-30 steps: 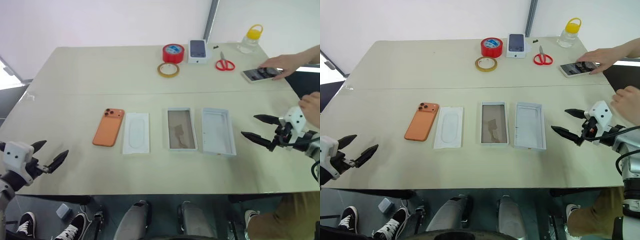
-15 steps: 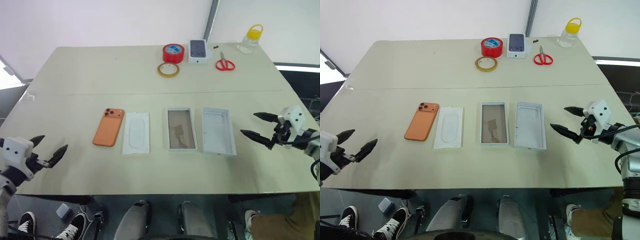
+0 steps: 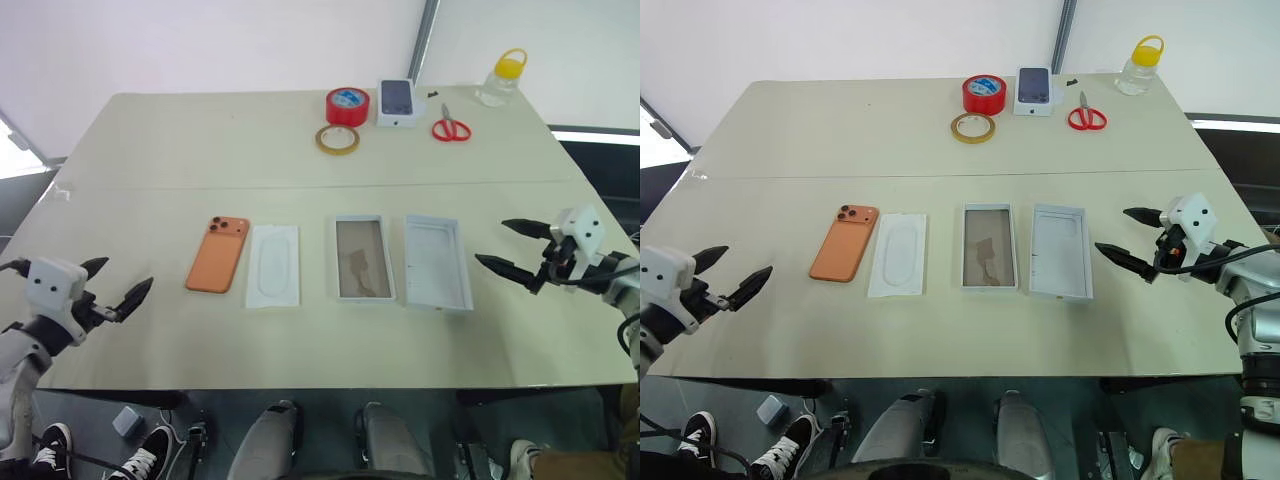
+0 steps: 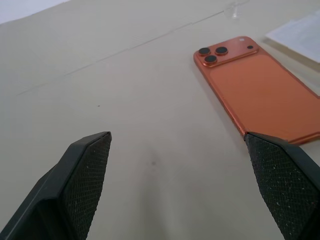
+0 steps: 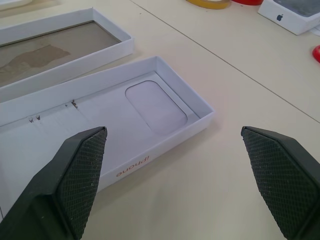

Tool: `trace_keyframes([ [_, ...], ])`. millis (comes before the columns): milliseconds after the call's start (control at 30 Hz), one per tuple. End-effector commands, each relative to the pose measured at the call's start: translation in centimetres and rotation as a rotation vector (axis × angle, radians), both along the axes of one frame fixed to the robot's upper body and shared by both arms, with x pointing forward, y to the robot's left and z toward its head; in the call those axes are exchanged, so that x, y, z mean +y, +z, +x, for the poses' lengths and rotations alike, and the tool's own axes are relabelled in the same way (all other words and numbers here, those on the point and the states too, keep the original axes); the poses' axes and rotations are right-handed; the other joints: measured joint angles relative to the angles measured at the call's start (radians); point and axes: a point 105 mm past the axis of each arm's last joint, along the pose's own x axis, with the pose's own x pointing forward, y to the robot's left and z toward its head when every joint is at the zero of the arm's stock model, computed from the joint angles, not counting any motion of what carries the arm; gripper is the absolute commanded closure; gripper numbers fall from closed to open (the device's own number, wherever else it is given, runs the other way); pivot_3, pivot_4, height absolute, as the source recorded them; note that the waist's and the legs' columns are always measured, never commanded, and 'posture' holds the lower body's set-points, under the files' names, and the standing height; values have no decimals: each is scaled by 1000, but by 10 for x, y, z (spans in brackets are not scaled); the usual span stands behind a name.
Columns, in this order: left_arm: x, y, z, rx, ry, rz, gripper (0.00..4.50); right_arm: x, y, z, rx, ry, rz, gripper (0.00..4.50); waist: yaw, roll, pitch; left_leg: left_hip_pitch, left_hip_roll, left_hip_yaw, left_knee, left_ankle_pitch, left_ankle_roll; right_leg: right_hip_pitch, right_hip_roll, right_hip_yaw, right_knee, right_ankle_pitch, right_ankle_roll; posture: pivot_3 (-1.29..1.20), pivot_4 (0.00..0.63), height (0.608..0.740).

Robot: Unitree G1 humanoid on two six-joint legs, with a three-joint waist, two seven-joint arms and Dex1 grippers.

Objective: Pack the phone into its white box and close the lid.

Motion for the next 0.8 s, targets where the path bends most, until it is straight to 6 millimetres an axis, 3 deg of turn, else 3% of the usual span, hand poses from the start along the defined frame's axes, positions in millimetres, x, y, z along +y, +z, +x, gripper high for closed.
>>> trace_keyframes([
  [33, -20, 18, 5, -29, -49, -39, 27, 22, 18, 5, -70, 76, -12, 5, -3, 0, 0, 0, 0, 0, 0, 0, 0, 0, 0, 0, 0, 0, 0, 0, 150, 740],
  [200, -80, 13, 8, 111, -170, -254, 27, 73, 32, 10, -104, 245, -31, 5, -3, 1, 1, 0, 0, 0, 1, 0, 0, 0, 0, 0, 1, 0, 0, 0, 150, 740],
  [267, -94, 12, 10, 138, -178, -241, 27, 90, 38, 13, -119, 296, -20, 5, -2, 0, 1, 0, 0, 0, 1, 0, 0, 0, 0, 0, 1, 0, 1, 0, 150, 740],
  [400, -118, 2, 13, 271, -212, -483, 27, 119, 48, 20, -180, 387, -9, 5, 0, 0, 1, 0, 0, -1, 1, 0, 0, 0, 1, 0, 1, 0, 1, 0, 150, 740],
  [467, -125, -1, 14, 336, -214, -625, 27, 127, 51, 22, -190, 406, 32, 5, 0, 0, 1, 0, 0, -1, 2, 0, 0, 0, 1, 0, 1, 0, 1, 0, 150, 740],
  [633, -153, -10, 12, 459, -233, -649, 27, 136, 41, 23, -187, 444, 19, 5, 1, -2, 2, 0, -1, -1, 2, 0, 0, 0, 1, 0, 1, 0, 1, 0, 150, 740],
  [800, -155, -24, 12, 521, -162, -656, 27, 133, 40, 24, -191, 444, 19, 5, -3, -2, 2, 0, 0, -1, 2, 1, -1, 0, 1, 0, 2, 0, 1, 0, 150, 740],
])
